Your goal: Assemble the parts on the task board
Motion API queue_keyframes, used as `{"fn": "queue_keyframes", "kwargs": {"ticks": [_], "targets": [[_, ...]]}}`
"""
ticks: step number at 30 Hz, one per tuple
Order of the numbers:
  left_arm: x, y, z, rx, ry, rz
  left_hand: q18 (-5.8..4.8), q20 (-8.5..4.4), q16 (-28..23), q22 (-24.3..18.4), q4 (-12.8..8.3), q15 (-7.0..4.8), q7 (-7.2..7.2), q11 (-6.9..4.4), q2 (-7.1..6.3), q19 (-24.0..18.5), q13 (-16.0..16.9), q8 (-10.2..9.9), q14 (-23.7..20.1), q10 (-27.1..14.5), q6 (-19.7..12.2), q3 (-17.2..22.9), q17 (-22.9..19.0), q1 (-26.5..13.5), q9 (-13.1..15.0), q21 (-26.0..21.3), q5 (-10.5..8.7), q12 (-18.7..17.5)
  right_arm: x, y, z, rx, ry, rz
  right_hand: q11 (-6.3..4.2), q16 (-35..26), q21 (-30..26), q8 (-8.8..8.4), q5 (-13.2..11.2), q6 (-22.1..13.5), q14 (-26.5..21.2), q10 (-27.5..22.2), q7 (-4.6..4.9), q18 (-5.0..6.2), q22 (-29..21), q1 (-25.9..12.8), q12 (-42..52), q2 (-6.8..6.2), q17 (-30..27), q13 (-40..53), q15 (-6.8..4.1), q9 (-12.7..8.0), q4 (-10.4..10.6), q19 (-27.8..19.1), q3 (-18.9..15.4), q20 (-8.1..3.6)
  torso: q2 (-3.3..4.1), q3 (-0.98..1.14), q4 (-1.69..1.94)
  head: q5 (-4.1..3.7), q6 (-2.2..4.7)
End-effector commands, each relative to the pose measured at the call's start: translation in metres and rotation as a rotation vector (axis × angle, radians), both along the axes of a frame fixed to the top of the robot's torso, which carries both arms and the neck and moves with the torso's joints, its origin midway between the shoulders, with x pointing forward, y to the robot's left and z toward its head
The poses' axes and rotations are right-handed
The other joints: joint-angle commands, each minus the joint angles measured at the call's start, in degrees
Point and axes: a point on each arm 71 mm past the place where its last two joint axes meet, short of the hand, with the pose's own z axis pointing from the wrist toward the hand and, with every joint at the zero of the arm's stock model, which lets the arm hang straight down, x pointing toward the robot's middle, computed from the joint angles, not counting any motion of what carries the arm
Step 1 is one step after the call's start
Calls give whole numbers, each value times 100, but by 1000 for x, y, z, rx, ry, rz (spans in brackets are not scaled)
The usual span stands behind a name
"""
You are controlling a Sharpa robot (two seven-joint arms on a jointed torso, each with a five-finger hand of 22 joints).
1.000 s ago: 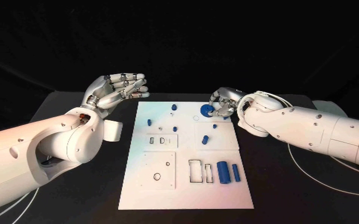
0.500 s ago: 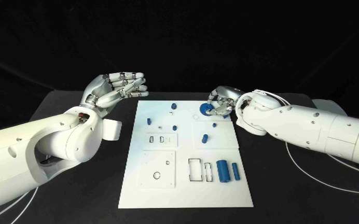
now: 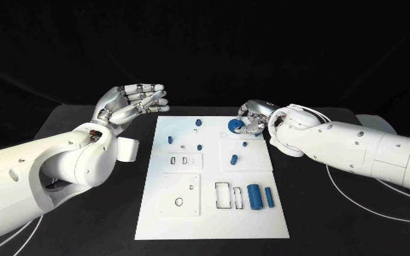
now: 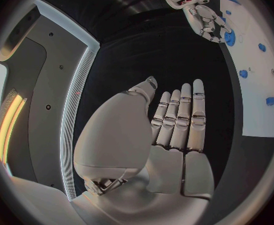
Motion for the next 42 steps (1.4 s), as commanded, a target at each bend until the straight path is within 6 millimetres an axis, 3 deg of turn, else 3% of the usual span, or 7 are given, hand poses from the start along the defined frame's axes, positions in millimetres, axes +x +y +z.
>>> {"fn": "queue_keyframes", "kwargs": {"ticks": [1,7,18,34,42], "targets": [[0,-2,1,-7,-5,-20,29,28,-22,-8,-18,7,43,9,-2,3,-3,-33,-48,-40,-47,23,6,-60,-8,-21,-34,-23,-1,1,-2,-49,-18,-1,29,23,26,39,24,24,534,221,2,-82,1508,-59,-3,15,1272,1129,39,2,25,600,4,45,4,1,0,-6,8],[0,-2,1,-7,-4,-21,29,29,-24,-10,-23,7,48,11,-3,5,-4,-39,-46,-48,-53,26,11,-64,-10,-21,-34,-26,0,1,-1,-62,-42,-12,-17,36,26,147,51,243,541,285,-51,-82,1508,50,59,124,1305,1186,5,18,0,600,120,21,2,-1,-3,-17,12],[-1,-2,1,-7,-1,-22,29,29,-24,-10,-23,7,48,11,-3,5,-4,-39,-46,-48,-53,26,11,-64,-10,-21,-34,-26,-2,7,1,-88,-82,-8,-126,40,26,232,57,596,543,346,-174,-82,1508,70,113,151,1316,1237,-86,33,-10,600,264,-57,3,-2,-3,-10,29],[-1,-1,1,-5,3,-22,29,29,-29,-12,-27,8,49,14,1,7,-4,-44,-44,-55,-56,30,18,-71,-12,-22,-34,-26,-14,19,11,-63,-221,22,-155,47,26,193,169,645,548,369,-198,-82,1508,112,132,150,1335,1257,-118,19,-50,600,369,-95,-2,7,-7,-8,60],[0,0,1,-4,4,-18,29,29,-29,-12,-27,8,49,14,1,7,-4,-44,-44,-55,-56,30,18,-71,-12,-22,-34,-26,-31,38,22,-39,-284,89,-156,49,26,182,196,657,549,376,-197,-82,1508,88,138,143,1341,1263,-121,15,-40,600,382,-100,3,8,-10,11,60]]}}
